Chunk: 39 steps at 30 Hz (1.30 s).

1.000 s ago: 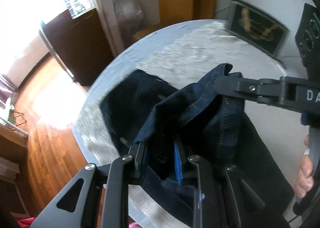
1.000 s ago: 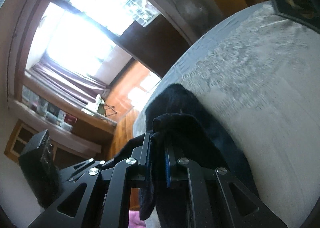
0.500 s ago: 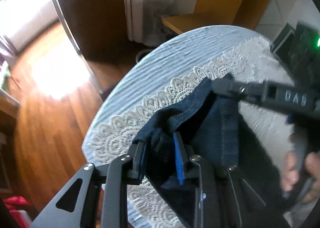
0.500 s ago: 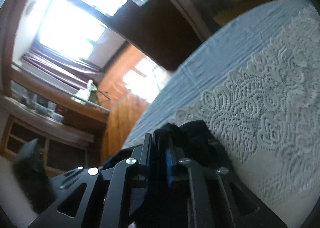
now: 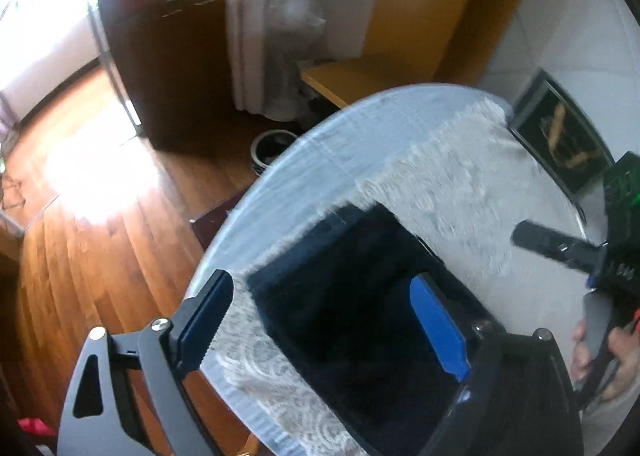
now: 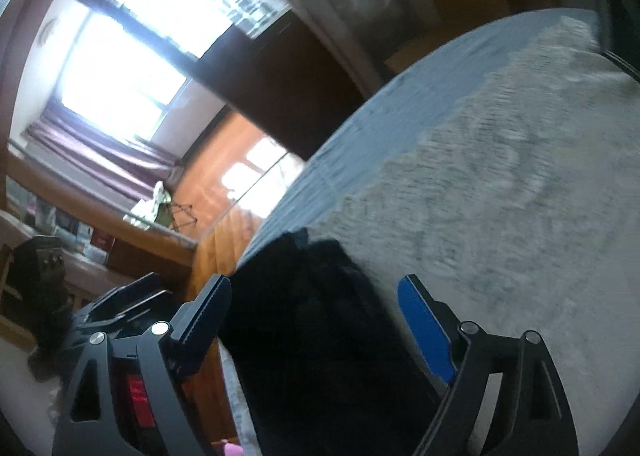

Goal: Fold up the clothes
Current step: 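Lay the folded jeans down and smooth them with both tools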

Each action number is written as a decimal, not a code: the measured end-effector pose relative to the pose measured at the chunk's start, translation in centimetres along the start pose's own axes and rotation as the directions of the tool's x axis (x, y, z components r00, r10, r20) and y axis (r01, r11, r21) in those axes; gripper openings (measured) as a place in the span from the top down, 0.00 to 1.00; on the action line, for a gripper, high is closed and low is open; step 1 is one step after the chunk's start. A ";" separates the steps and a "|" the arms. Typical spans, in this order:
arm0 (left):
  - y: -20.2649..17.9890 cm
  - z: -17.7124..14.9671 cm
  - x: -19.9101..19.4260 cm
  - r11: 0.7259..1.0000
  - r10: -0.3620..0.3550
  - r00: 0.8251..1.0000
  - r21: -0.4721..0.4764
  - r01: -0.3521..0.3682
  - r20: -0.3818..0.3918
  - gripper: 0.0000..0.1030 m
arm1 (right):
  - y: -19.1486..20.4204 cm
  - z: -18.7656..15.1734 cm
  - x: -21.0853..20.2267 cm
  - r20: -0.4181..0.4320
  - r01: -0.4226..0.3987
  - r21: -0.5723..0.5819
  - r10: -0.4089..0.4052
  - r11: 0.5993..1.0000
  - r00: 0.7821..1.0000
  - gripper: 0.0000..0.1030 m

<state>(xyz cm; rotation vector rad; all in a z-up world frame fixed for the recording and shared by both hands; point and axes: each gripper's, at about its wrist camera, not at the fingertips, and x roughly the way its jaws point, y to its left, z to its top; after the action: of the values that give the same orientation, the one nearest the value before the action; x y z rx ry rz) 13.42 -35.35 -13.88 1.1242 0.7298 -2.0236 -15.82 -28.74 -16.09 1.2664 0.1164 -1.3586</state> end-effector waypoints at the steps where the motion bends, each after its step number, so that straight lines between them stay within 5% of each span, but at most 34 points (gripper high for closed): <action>1: -0.7 -0.5 0.2 1.000 -0.007 1.000 0.019 0.007 -0.007 0.12 | -0.6 -0.8 -1.1 0.011 0.024 0.007 -0.024 1.000 1.000 0.16; 7: -6.0 -4.4 0.9 0.991 -0.064 0.996 0.118 0.071 -0.062 0.12 | -3.7 -7.4 -8.2 0.056 0.204 0.039 -0.206 0.978 0.977 0.16; 14: -11.7 -11.3 0.6 0.985 -0.099 0.987 0.131 0.115 -0.123 0.12 | -4.4 -16.2 -12.8 -0.013 0.246 -0.014 -0.247 0.969 0.969 0.17; 20: -16.5 -18.2 -0.4 0.987 -0.066 0.984 0.135 0.089 -0.165 0.12 | -5.2 -22.7 -14.6 -0.072 0.278 -0.069 -0.283 0.958 0.956 0.56; 27: -22.3 -26.8 -0.5 0.993 -0.007 0.980 0.112 0.030 -0.197 0.12 | -6.8 -28.4 -13.6 -0.112 0.264 -0.196 -0.289 0.945 0.951 0.56; 30: -23.4 -29.0 -0.8 0.992 0.072 0.988 0.108 -0.057 -0.133 0.11 | -7.4 -29.7 -13.8 -0.082 0.248 -0.233 -0.273 0.940 0.959 0.55; 39: -24.2 -30.0 -0.8 0.989 0.112 0.991 0.106 -0.104 -0.078 0.03 | -8.7 -29.2 -14.1 -0.147 0.063 -0.211 -0.095 0.976 0.985 0.34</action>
<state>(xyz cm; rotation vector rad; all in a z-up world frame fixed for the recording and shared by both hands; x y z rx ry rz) 9.05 1.60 -23.78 1.2856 0.5991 -1.9501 -9.79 3.53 -23.05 1.2015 0.4103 -1.2779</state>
